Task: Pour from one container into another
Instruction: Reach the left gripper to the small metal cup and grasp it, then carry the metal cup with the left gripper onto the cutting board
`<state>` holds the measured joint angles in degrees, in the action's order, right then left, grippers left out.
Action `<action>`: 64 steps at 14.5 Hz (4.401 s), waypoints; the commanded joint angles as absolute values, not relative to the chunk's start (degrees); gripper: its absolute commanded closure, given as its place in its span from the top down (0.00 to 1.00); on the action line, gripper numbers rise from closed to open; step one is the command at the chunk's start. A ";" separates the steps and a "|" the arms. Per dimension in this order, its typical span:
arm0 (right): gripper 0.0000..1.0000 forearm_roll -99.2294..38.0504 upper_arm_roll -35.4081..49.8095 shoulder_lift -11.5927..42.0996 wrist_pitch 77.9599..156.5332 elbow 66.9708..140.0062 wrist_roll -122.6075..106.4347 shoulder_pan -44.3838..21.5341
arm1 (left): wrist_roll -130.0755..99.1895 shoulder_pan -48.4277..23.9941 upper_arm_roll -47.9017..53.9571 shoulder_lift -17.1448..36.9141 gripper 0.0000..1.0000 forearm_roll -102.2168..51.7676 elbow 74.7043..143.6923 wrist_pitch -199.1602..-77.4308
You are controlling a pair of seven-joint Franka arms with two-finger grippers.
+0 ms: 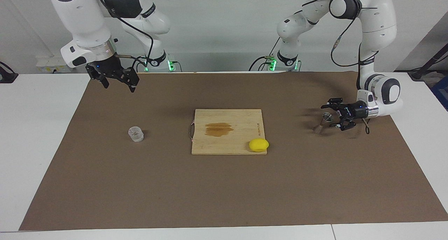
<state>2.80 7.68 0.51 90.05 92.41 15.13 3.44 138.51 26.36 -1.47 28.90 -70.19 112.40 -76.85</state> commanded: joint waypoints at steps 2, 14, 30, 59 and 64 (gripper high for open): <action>1.00 1.58 7.91 -0.62 90.09 93.60 13.89 4.22 | 141.15 25.31 -2.37 28.13 0.98 -71.54 113.91 -76.29; 1.00 1.58 7.91 -0.70 90.09 93.60 13.89 4.22 | 141.77 25.31 -2.55 28.21 0.85 -71.54 113.47 -77.61; 1.00 1.58 7.91 -0.62 90.09 93.60 13.89 4.22 | 139.76 25.23 -2.37 27.43 0.39 -71.80 113.03 -77.52; 1.00 1.58 7.91 -0.62 90.09 93.60 13.89 4.22 | 144.99 -33.55 -1.93 13.01 0.36 -133.30 130.43 -114.85; 1.00 1.50 8.00 -0.62 90.09 93.60 13.89 4.22 | 152.31 -35.50 -1.76 13.80 0.36 -135.53 130.51 -119.62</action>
